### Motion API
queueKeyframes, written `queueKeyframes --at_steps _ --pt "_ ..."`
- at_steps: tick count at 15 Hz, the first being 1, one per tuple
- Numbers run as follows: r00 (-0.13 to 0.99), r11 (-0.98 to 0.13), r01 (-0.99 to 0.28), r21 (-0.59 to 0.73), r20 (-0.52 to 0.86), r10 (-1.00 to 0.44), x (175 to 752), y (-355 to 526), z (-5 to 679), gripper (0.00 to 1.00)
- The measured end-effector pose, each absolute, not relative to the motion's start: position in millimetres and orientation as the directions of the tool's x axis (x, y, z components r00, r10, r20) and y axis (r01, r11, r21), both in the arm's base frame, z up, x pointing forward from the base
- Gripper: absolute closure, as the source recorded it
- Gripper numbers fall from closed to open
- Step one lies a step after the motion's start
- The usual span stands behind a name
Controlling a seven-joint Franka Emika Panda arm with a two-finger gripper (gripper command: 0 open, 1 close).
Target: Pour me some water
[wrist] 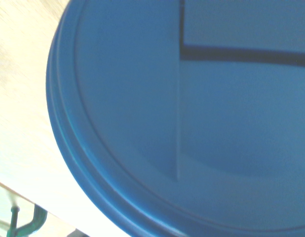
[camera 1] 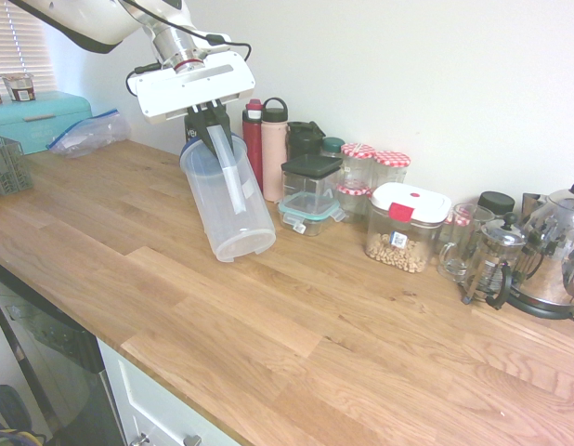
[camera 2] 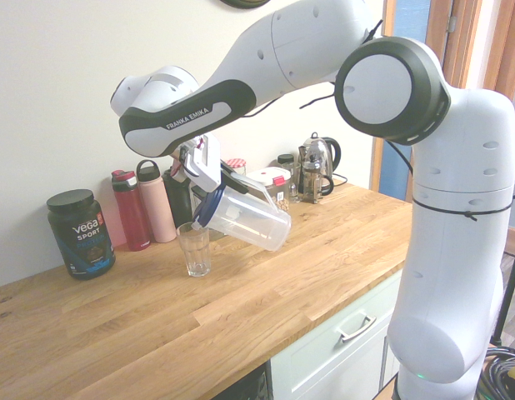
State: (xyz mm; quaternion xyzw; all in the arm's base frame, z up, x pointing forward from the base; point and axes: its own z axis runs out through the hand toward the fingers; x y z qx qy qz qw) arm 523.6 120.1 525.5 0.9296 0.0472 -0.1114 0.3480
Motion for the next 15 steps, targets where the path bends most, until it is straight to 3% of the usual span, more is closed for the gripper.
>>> queueKeyframes --at_steps 3,6,11,15 --pt "0.977 -0.783 0.166 0.599 -0.207 0.049 516.2 117.1 550.3 1.0" --pt "0.993 -0.875 0.08 0.478 -0.114 0.029 490.8 80.7 611.9 1.0" --pt "0.987 -0.968 -0.138 0.209 -0.048 -0.151 446.9 -26.3 662.8 1.0" --pt "0.939 -0.94 -0.34 0.022 -0.052 -0.341 379.0 -107.1 656.6 1.0"
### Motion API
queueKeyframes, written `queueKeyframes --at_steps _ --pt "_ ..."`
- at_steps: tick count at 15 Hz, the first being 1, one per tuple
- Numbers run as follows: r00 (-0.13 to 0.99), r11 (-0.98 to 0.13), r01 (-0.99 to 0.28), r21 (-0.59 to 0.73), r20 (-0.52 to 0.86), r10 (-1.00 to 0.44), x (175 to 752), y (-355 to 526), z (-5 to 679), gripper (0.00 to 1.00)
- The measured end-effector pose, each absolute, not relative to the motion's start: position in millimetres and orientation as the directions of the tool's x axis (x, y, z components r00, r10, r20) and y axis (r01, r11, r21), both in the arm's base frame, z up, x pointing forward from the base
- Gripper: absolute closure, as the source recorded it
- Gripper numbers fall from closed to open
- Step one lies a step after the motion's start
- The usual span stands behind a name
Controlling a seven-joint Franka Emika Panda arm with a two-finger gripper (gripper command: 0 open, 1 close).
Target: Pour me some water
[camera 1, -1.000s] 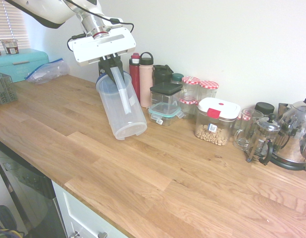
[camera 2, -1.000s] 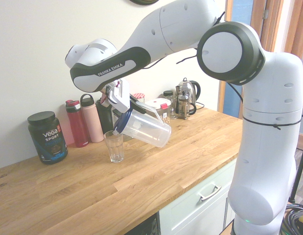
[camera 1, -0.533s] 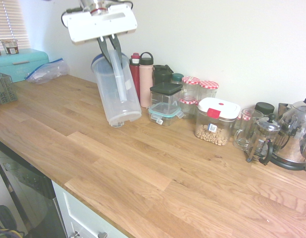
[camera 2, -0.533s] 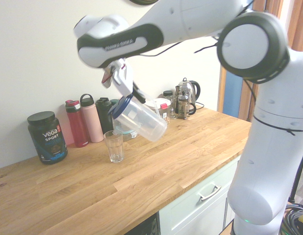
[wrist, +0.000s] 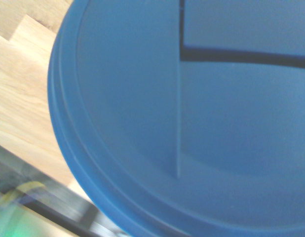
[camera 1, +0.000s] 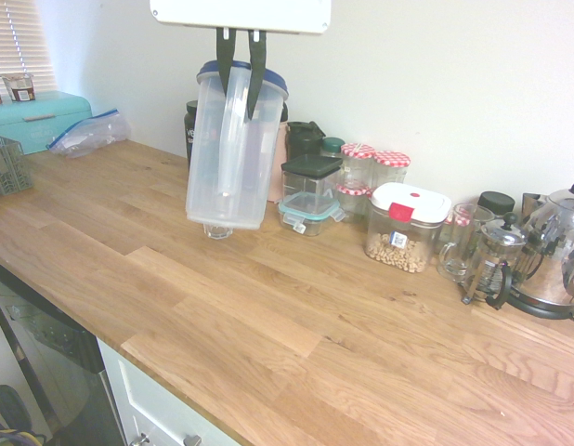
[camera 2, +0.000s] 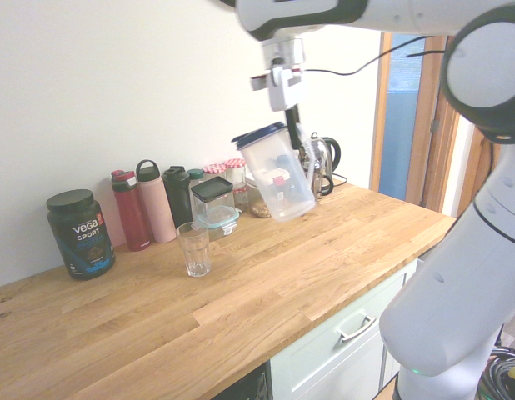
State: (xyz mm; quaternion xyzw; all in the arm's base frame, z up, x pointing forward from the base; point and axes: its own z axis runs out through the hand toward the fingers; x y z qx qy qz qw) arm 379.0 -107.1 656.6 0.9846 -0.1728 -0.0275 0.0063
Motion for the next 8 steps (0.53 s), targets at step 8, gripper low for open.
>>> queueKeyframes --at_steps 8 --pt "0.731 -0.737 -0.669 -0.097 0.088 -0.676 329.1 -155.3 572.7 1.0"
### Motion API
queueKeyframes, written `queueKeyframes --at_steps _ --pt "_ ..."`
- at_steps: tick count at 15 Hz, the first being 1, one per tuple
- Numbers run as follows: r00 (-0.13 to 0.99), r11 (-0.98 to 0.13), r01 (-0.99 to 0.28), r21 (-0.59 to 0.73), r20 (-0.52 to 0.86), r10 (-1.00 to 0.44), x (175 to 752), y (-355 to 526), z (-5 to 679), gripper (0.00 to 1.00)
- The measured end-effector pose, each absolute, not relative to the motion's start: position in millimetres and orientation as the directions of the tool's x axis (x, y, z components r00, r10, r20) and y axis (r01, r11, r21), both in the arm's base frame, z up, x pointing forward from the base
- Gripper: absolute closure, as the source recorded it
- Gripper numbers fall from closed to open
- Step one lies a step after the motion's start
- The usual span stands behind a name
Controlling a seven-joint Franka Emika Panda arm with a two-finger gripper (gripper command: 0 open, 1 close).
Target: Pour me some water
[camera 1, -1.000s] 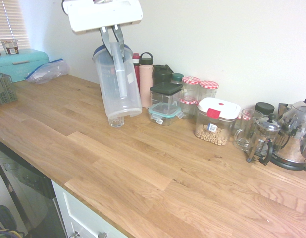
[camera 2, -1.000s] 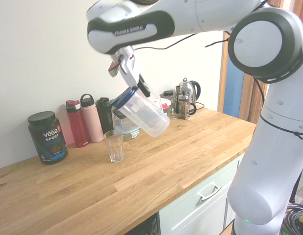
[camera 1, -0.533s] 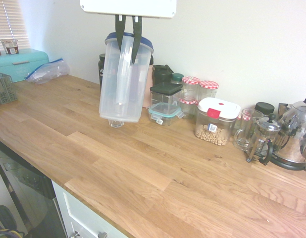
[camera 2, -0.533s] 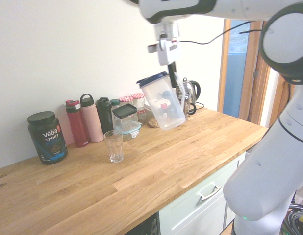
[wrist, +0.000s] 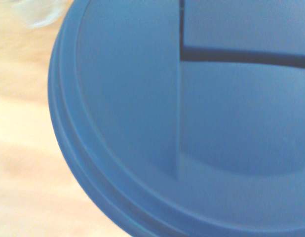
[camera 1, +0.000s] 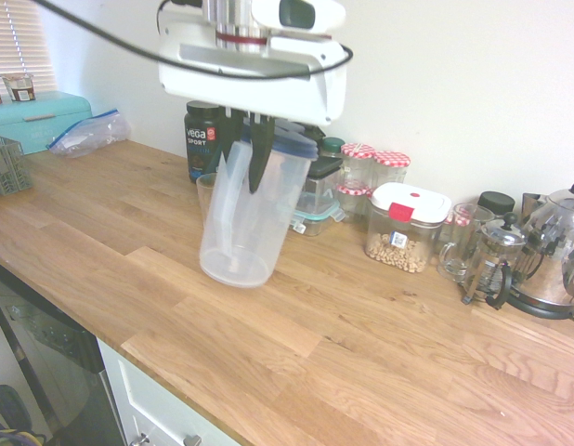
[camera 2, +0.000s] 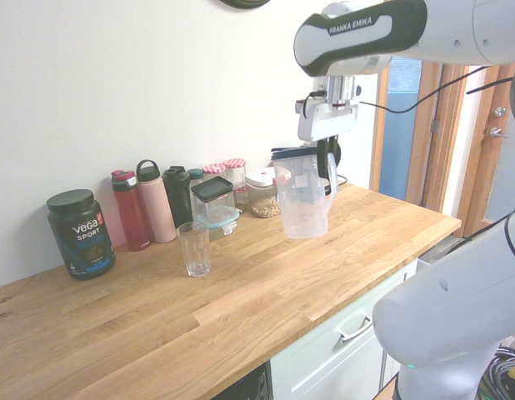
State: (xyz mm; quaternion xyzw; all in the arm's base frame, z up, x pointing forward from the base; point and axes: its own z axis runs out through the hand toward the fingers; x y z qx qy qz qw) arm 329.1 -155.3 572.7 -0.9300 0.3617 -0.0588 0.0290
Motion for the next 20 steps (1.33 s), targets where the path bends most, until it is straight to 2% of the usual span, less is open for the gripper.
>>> queueKeyframes --at_steps 6,9,18,19,20 --pt "0.485 -0.538 -0.818 -0.203 0.256 -0.836 317.6 -188.2 535.3 1.0" --pt "0.38 -0.454 -0.869 -0.196 0.323 -0.867 323.8 -194.8 508.6 1.0" --pt "0.387 -0.442 -0.885 -0.15 0.293 -0.874 340.7 -190.0 465.9 1.0" --pt "0.386 -0.441 -0.885 -0.15 0.294 -0.874 341.8 -188.6 464.6 0.0" --pt "0.384 -0.439 -0.886 -0.151 0.295 -0.875 342.4 -188.2 464.4 0.0"
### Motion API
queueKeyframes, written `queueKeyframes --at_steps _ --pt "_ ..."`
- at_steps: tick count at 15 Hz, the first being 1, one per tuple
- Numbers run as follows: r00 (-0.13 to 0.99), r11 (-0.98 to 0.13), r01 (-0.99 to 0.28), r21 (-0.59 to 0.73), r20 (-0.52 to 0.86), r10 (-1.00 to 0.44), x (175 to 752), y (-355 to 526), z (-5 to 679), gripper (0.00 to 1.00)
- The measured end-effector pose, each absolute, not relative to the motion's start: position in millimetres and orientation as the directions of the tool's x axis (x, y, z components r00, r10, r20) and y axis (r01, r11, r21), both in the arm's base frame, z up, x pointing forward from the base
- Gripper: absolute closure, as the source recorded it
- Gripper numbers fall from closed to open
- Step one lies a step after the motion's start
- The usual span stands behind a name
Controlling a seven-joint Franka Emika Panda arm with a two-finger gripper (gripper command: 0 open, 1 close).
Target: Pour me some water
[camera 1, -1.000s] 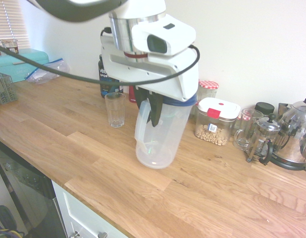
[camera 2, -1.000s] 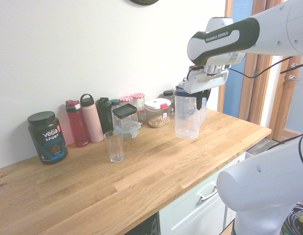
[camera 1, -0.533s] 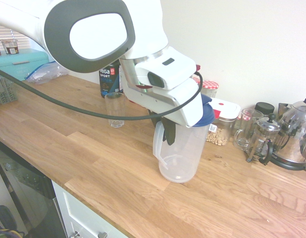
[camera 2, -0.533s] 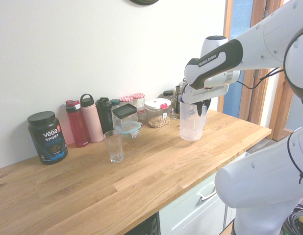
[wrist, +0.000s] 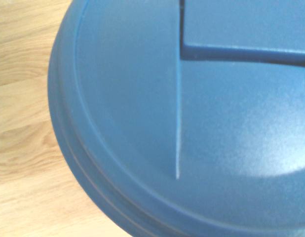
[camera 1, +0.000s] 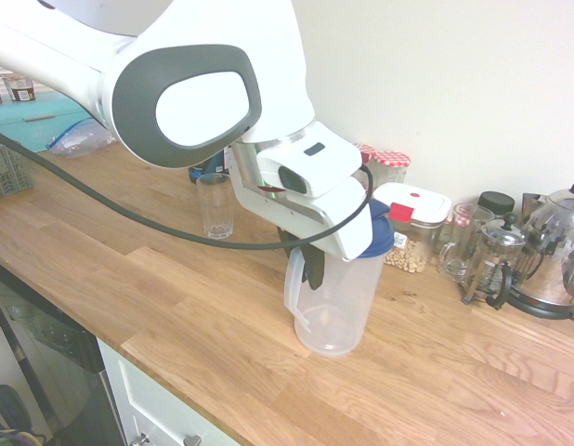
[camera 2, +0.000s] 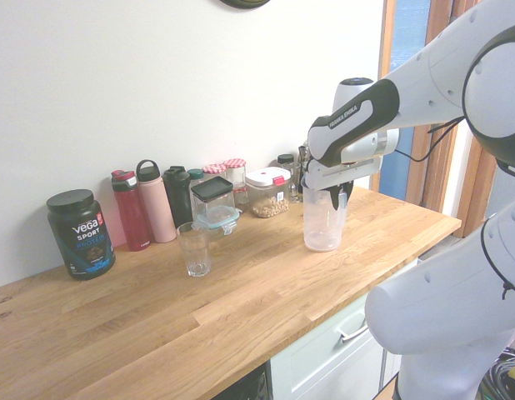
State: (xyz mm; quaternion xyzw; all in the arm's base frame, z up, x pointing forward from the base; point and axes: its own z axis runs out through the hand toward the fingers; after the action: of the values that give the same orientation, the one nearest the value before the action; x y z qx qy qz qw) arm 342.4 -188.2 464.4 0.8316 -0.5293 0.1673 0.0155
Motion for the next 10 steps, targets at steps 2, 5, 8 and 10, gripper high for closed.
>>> queueKeyframes --at_steps 2,5,8,10 --pt "0.381 -0.436 -0.887 -0.153 0.294 -0.877 343.5 -187.8 463.2 0.0" --pt "0.381 -0.436 -0.887 -0.152 0.291 -0.877 344.4 -187.2 462.1 0.0" --pt "0.384 -0.437 -0.887 -0.149 0.288 -0.878 344.9 -186.7 460.7 0.0" --pt "0.393 -0.436 -0.89 -0.129 0.263 -0.881 342.1 -186.8 457.6 0.0"
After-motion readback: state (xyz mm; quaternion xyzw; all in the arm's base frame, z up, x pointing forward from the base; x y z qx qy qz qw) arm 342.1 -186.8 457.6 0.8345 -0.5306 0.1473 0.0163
